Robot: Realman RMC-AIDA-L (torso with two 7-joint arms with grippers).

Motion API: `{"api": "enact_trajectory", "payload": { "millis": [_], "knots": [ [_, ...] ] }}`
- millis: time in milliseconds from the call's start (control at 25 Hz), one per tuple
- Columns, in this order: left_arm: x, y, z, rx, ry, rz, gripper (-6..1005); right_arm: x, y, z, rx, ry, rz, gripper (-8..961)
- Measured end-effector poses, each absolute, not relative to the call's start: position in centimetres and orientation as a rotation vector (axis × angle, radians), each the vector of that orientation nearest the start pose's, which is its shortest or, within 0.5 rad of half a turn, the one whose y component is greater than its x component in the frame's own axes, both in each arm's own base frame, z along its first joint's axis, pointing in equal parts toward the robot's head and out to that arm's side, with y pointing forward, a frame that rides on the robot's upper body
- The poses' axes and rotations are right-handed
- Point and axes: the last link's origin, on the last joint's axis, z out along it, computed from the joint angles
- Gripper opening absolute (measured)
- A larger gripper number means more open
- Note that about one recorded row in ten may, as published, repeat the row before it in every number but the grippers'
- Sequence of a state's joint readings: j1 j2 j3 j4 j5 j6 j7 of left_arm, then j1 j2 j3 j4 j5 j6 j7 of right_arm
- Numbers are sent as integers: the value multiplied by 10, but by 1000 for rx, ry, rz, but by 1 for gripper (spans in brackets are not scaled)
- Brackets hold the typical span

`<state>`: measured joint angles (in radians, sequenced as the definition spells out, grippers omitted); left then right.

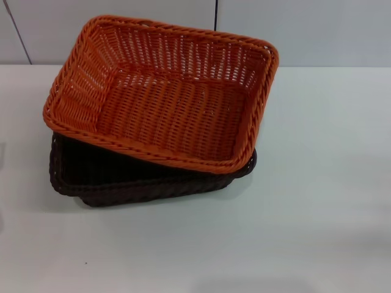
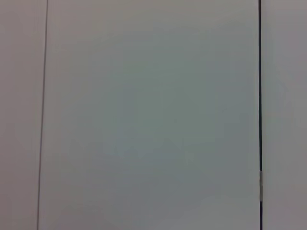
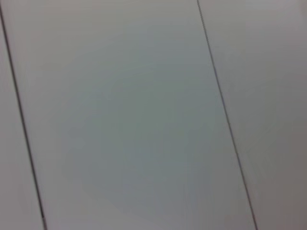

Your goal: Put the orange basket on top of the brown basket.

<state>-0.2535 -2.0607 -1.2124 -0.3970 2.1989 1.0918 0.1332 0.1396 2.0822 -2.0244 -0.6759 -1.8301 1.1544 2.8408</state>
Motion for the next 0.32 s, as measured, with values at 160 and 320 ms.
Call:
{"api": "enact_trajectory", "payload": {
  "millis": [160,320],
  "knots": [
    [-380,304,44,-1150,-616,-518,797,365,282,44,-877,729,596,717],
    [-382,303,44,-1153,-619,-510,797,364,282,43,-884,722,596,717]
  ]
}}
